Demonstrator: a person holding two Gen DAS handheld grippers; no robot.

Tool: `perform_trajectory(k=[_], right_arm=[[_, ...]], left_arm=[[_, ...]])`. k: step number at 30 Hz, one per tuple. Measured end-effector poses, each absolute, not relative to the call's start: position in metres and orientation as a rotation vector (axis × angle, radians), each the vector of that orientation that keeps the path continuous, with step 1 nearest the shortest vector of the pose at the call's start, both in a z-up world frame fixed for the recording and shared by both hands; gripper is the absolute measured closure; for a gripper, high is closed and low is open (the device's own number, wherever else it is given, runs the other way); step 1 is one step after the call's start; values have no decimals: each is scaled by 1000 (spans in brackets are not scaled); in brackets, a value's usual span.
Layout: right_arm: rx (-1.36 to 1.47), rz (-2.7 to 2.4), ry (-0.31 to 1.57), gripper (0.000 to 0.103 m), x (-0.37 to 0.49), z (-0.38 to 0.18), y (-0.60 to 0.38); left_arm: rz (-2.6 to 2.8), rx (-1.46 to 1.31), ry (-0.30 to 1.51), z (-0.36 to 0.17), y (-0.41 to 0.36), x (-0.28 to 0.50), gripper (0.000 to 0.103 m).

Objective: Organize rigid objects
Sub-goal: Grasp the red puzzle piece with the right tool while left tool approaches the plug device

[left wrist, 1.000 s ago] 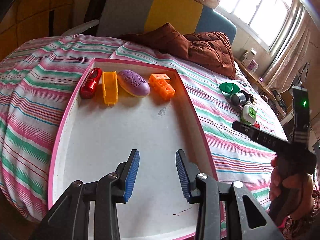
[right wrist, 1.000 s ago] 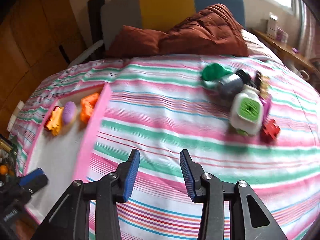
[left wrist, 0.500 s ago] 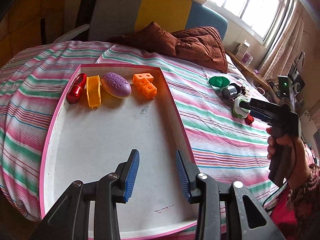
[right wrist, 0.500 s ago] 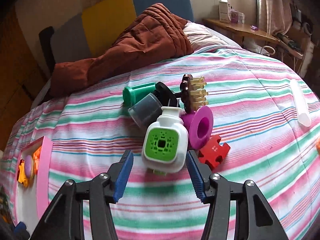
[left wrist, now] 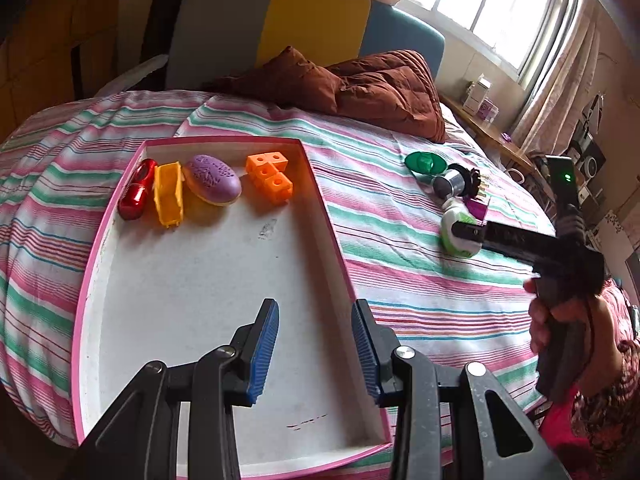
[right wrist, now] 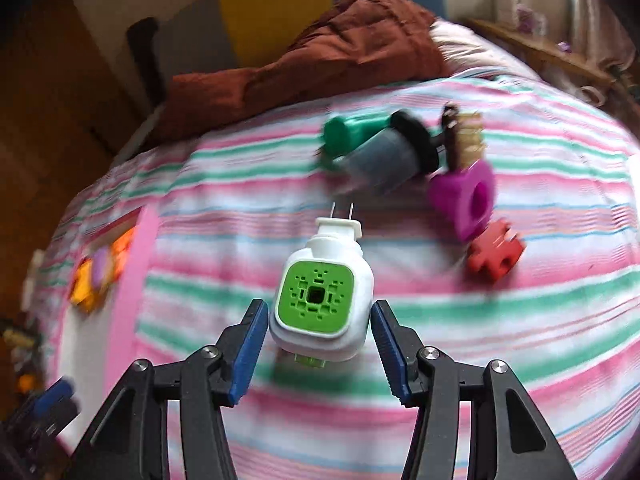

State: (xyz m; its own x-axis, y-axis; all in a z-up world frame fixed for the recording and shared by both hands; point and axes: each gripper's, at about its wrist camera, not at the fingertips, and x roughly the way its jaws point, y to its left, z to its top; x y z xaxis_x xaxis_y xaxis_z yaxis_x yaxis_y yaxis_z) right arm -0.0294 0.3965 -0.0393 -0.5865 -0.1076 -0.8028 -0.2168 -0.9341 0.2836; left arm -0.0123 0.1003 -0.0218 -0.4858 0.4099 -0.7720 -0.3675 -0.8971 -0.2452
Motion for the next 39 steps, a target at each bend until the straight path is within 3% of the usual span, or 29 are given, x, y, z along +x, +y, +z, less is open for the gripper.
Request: perform_trajectory(k=[4,7,13,23,28,31,39], right_arm=[[-1227,2701,619,47,0,-25,416],[-1094,2568,543,47,6,-19,453],[-1153,2434,561,47,-7,-39,502],[-1180,2408,607,47,-38,-61,502],[-1192,2429,479,48,-48,-64,490],[-1192,2438,421,56,-45,-65,489],[-1256,2484,435,56,-12,-63,499]], left_arm=[[2359,-1241,-35,-19,112,-10,65],[2350,-1237,-22,-17,118,-7,65],[2337,-1235,-15,-16,125,-4,65],[2338,-1229,22,-12,132,1,65],[2328,-1236,41,-12,138,4,65],[2321,-1233,63,-12,143,7,65],[2288,-1226,71,-6,161,4,65]])
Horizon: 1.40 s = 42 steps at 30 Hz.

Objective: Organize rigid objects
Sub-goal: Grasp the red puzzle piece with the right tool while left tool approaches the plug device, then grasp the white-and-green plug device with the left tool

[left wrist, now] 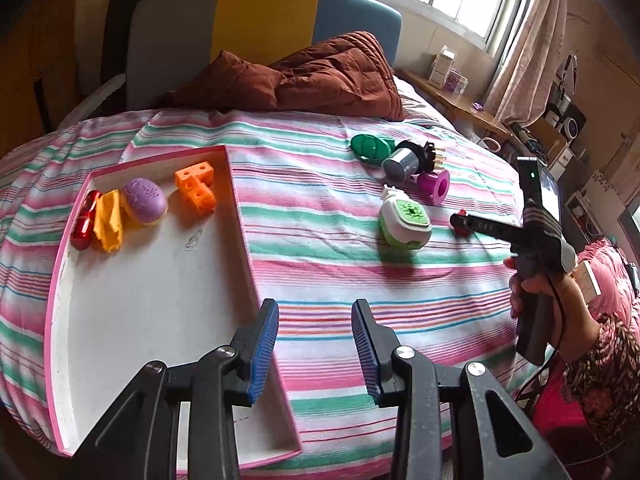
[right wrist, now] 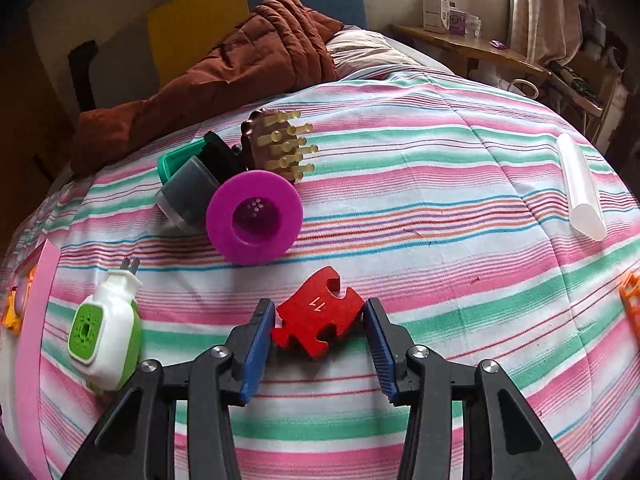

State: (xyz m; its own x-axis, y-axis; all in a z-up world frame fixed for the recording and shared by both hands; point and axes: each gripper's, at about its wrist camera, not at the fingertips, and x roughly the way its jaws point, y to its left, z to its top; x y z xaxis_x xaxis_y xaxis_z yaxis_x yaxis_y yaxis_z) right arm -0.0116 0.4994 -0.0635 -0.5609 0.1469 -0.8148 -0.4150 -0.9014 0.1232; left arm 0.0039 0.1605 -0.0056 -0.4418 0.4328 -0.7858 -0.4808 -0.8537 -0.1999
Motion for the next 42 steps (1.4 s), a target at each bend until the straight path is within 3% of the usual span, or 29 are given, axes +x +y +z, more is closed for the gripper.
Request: perform_trajectory(k=[19,23,29,37,42], right_arm=[[-1131,2510,349,57,16,-70,486],[-1124,2506,347,57,16,-71,486],[-1124,2502,336,57,15,-71,485],[-1124,2503,336,57,16,-71,484],[-1123,2503,337,57,16,-71,485]], left_arm=[[2178,-1304,210,-24,312,-48,63],[2218,-1315,248,-33,325,-59,60],[2216,-1252,283,-33,336,-60,45],[2272,-1166,447,-42,345,-62,45],[2273,-1110,438,-38,340,-64,43]])
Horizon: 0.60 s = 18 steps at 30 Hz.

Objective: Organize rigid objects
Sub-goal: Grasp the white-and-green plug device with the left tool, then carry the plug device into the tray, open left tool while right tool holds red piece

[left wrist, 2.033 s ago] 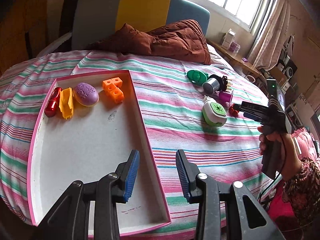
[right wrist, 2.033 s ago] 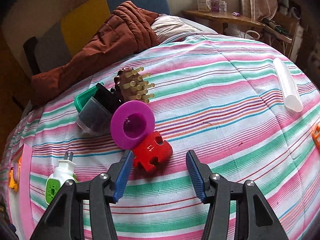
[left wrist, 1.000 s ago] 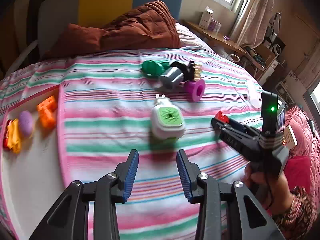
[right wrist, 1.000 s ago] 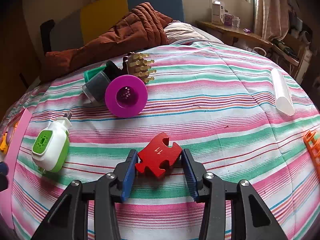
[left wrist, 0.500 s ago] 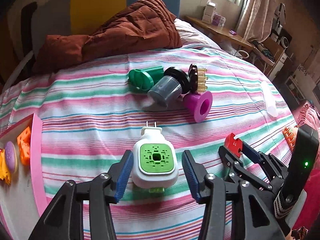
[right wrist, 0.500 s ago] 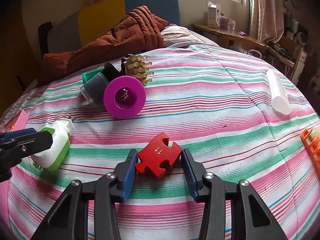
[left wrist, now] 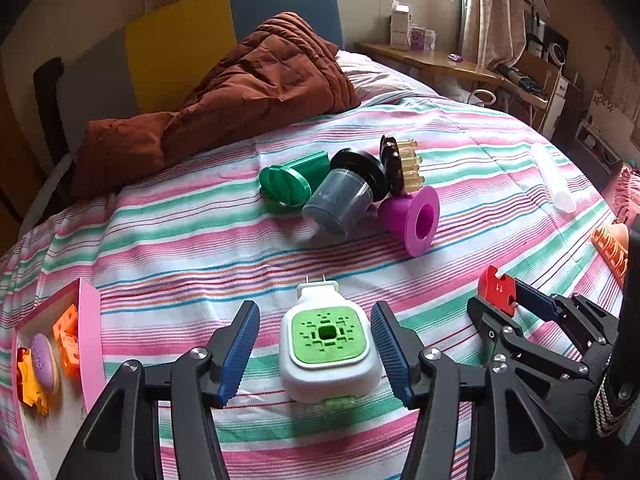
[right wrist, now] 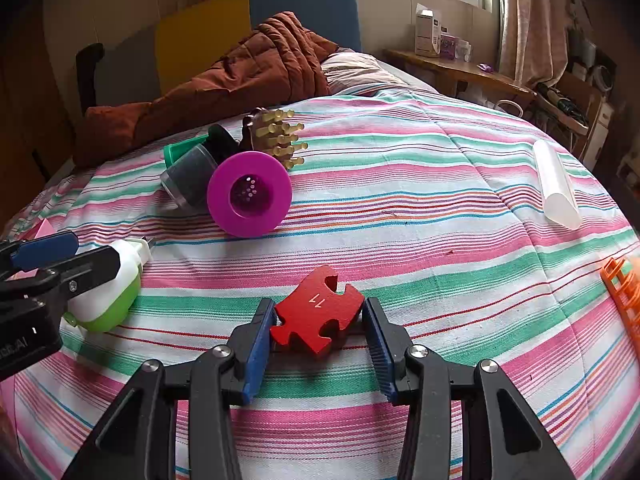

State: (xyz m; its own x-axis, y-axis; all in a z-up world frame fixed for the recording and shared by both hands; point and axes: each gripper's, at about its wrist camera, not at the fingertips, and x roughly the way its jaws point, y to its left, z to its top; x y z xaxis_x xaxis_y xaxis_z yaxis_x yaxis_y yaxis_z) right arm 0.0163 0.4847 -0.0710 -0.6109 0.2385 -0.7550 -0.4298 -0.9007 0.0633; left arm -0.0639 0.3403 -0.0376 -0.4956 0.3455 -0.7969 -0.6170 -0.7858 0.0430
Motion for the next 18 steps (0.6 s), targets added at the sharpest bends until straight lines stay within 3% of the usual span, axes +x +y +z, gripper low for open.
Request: perform_trajectory(k=[9,13,18], right_arm=[[-1123,2507,338,57,16,-71,486],[-1123,2507,338,57,16,-71,486],[-1123,2507,336,57,16,-71,486]], left_arm=[[2193,-1093,488,-49,348,-60,40],[2200,-1083,478,-48,348,-59,51],[2203,-1097,455,-49,344,-59,51]])
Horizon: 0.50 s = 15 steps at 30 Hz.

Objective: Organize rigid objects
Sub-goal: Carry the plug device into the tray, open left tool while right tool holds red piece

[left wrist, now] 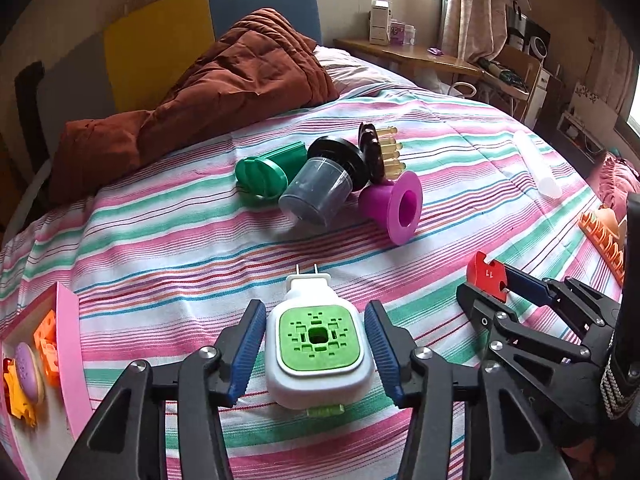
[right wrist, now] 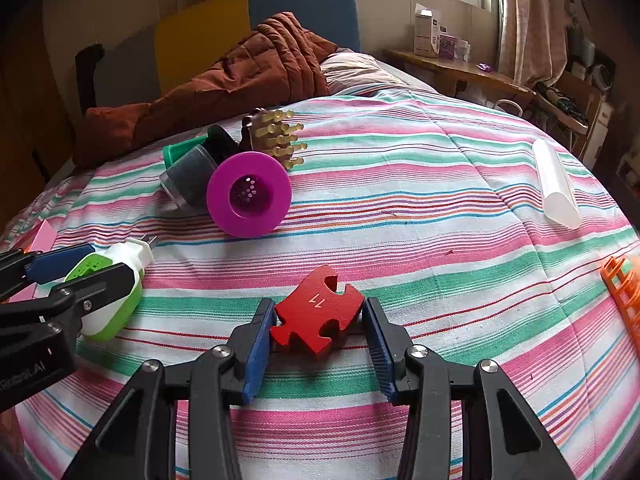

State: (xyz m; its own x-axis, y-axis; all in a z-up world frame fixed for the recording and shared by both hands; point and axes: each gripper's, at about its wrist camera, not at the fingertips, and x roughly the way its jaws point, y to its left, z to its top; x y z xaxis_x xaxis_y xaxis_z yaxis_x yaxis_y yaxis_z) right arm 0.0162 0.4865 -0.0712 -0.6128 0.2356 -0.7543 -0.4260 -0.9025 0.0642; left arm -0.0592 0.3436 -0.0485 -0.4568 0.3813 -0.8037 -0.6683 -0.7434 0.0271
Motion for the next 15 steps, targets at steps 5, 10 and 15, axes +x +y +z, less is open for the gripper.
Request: perform_trajectory(k=[5,10,15], right_arm=[[-1123,2507,336,57,16,-71,487],[-1124,2507,335,57,16,-71,487],[-1124,2507,336,57,16,-71,487]], left_arm=[[2189,-1123,463,-54,342,-58,50],[2171,-1146,395,-53,331,-58,50],[2169,-1183,299,-51,314,-57,51]])
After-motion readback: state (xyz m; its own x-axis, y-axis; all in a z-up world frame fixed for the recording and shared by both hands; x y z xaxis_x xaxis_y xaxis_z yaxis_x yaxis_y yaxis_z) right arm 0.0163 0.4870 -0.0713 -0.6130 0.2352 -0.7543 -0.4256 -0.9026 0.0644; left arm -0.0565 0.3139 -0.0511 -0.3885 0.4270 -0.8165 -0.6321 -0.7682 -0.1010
